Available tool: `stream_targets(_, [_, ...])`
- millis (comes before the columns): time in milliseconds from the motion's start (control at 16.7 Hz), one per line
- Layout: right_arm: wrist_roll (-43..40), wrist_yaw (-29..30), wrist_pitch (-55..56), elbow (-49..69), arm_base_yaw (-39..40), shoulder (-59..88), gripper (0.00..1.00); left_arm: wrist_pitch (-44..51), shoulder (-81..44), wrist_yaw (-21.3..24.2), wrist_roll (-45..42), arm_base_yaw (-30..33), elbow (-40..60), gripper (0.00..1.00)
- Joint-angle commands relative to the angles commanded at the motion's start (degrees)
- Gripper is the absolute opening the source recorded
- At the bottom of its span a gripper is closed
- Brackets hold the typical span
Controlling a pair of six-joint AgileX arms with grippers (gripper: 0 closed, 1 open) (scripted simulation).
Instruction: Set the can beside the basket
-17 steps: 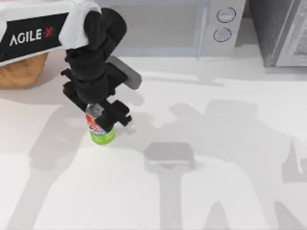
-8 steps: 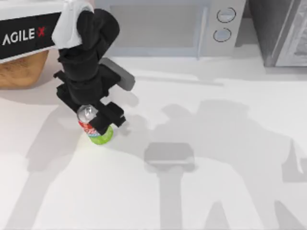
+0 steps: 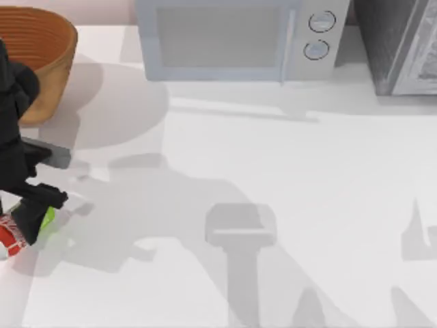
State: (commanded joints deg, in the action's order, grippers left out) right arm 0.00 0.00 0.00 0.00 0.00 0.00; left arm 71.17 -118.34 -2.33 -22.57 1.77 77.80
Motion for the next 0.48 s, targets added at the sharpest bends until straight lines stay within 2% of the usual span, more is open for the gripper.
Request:
stream_targets(180, [0.00, 0.00, 0.00, 0.00, 0.00, 0.00, 1.00, -0.05, 0.26, -0.47, -0.11, -9.20, -0.14, 0.00])
stream_targets(480, [0.00, 0.00, 0.00, 0.00, 0.00, 0.00, 1.00, -6.69, 2.70, 1.53, -0.35, -20.98, 6.57, 0.00])
